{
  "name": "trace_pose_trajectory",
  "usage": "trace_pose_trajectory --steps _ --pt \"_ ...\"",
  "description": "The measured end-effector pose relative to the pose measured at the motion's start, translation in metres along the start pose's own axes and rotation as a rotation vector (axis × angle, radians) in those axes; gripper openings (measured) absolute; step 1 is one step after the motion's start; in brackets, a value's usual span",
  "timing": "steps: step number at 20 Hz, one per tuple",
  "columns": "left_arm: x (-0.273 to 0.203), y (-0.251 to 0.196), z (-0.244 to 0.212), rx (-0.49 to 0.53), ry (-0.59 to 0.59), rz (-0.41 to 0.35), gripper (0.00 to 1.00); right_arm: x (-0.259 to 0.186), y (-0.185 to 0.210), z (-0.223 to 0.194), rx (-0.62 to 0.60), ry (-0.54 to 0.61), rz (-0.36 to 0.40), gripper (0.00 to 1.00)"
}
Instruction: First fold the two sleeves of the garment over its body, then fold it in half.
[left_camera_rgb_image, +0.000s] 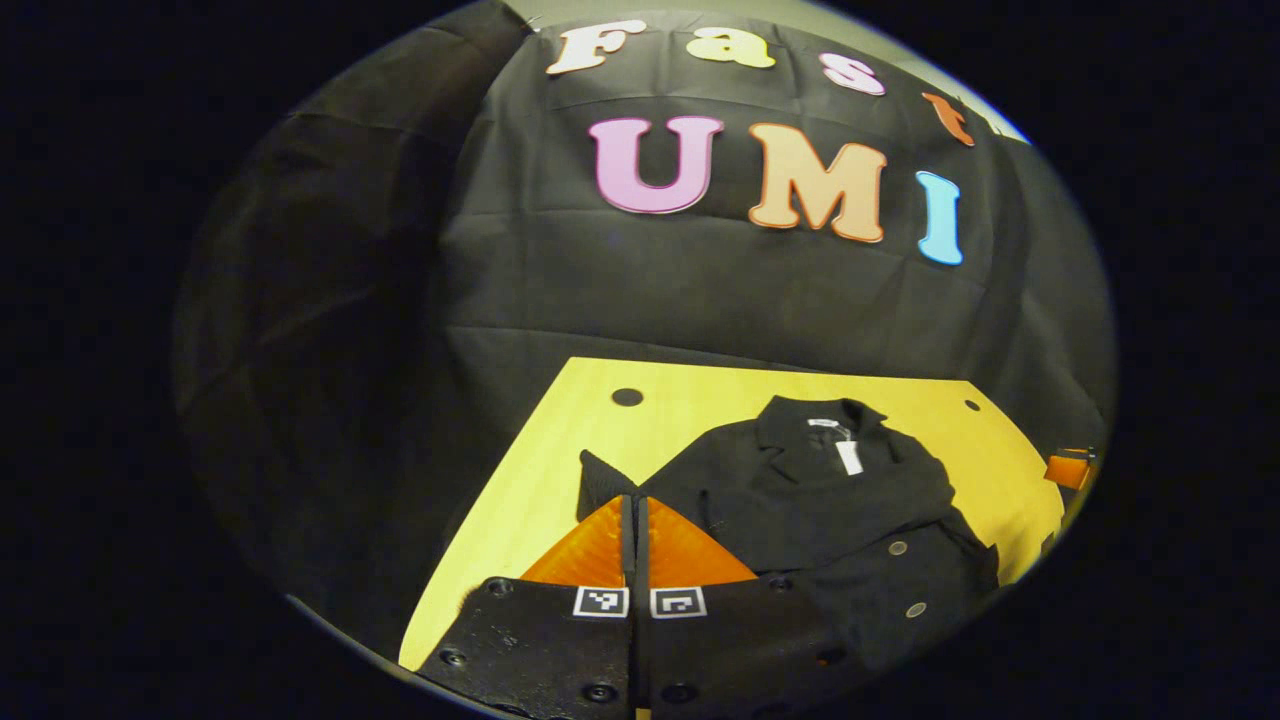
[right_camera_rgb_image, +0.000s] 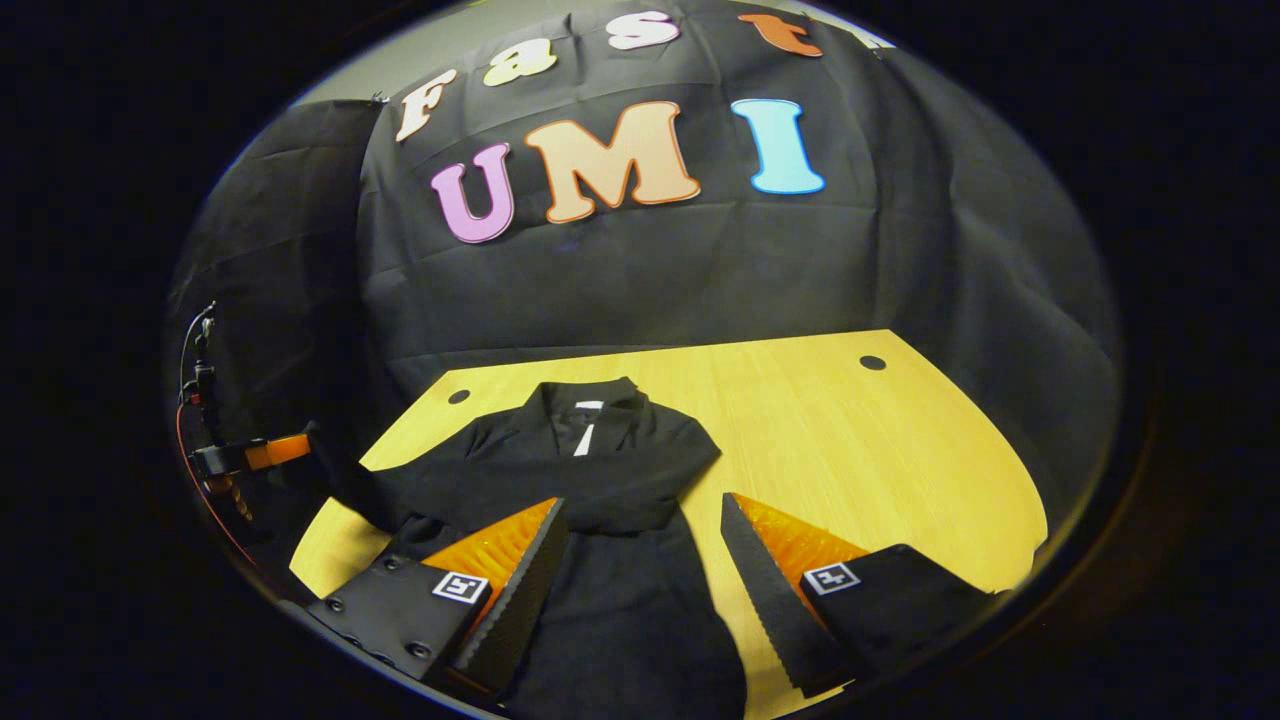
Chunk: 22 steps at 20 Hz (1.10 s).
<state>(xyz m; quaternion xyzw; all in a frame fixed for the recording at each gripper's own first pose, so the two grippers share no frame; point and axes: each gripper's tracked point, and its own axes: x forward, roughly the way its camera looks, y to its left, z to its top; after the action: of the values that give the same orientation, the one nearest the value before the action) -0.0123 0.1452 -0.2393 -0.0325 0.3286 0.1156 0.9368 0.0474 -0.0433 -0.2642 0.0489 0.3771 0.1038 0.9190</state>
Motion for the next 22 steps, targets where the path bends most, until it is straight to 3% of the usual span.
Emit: trace_pose_trajectory --steps 13,22 --pt "0.046 -0.161 0.035 0.131 -0.013 -0.204 0.0 -0.049 -0.107 -0.036 0.112 -0.008 -0.12 0.98" --pt "0.068 -0.246 0.016 0.208 0.047 -0.317 0.0 -0.069 -0.147 -0.056 0.173 -0.004 -0.176 0.98"
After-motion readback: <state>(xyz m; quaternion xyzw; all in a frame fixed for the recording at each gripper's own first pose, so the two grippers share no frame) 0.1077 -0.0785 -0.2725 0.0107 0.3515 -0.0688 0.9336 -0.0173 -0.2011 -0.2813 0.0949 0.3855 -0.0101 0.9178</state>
